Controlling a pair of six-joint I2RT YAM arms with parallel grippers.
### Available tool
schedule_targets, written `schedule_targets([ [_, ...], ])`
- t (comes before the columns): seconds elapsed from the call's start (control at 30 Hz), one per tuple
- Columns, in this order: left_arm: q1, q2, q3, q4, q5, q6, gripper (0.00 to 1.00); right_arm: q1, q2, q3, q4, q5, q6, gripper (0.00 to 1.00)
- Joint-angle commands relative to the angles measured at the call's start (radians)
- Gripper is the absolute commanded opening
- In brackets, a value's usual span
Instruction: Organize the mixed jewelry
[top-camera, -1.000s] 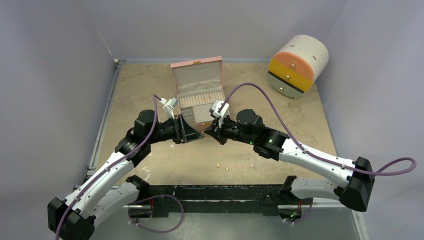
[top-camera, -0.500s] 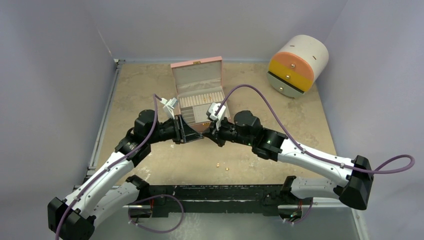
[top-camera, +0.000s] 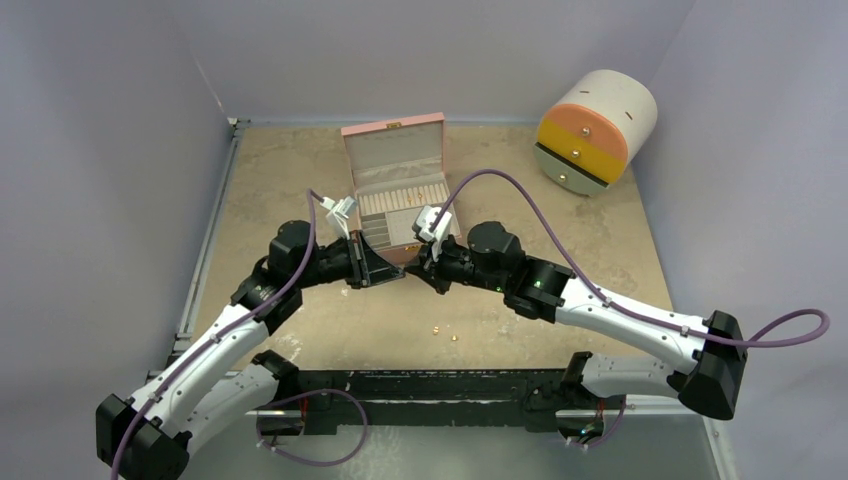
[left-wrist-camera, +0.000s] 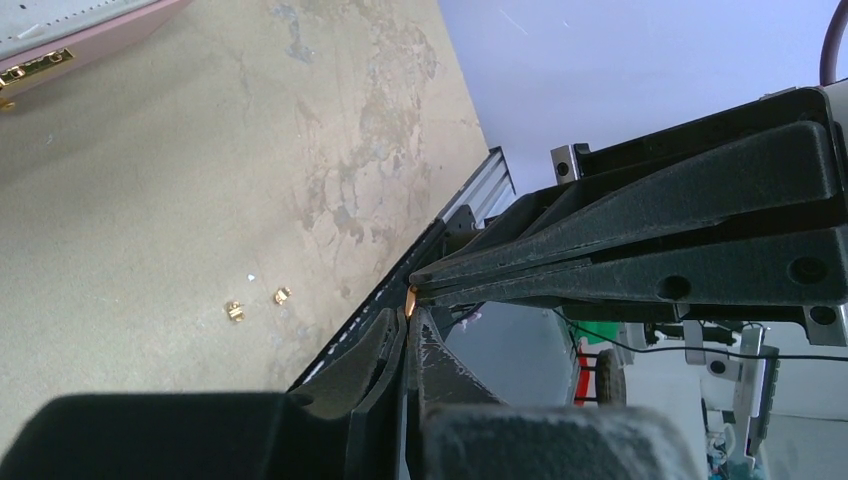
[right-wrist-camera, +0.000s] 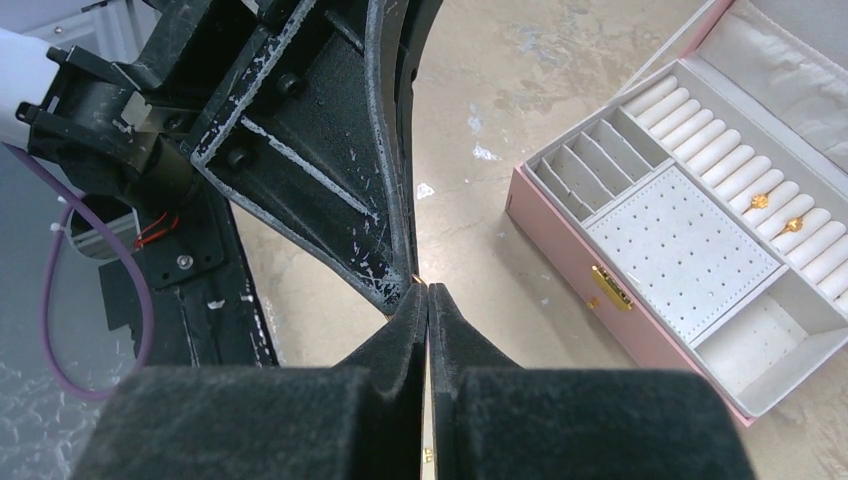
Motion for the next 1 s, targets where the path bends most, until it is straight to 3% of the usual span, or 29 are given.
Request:
schedule_targets([
  [0.0, 0.004, -0.023, 0.008, 0.054, -0.006, 0.001, 0.00, 0.009, -0.034, 0.034, 0.028, -0.017, 0.003, 0.03],
  [0.13, 0.004, -0.035, 0.008, 0.053, -0.015, 0.001, 0.00, 0.008, -0.072, 0.014, 0.019, 0.013, 0.018, 0.21],
  [0.43, 0.004, -0.071, 0.017, 0.085, -0.020, 0.009, 0.00, 0.007, -0.165, 0.007, -0.007, 0.011, 0.119, 0.45],
  [0.7, 0.004, -0.136, 0.006, 0.190, -0.009, -0.015, 0.00, -0.090, -0.135, 0.046, -0.008, -0.214, 0.333, 0.47],
  [0.97, 0.004, -0.165, -0.012, 0.277, 0.019, -0.060, 0.00, -0.248, -0.143, -0.038, 0.219, -0.483, 0.612, 0.49],
])
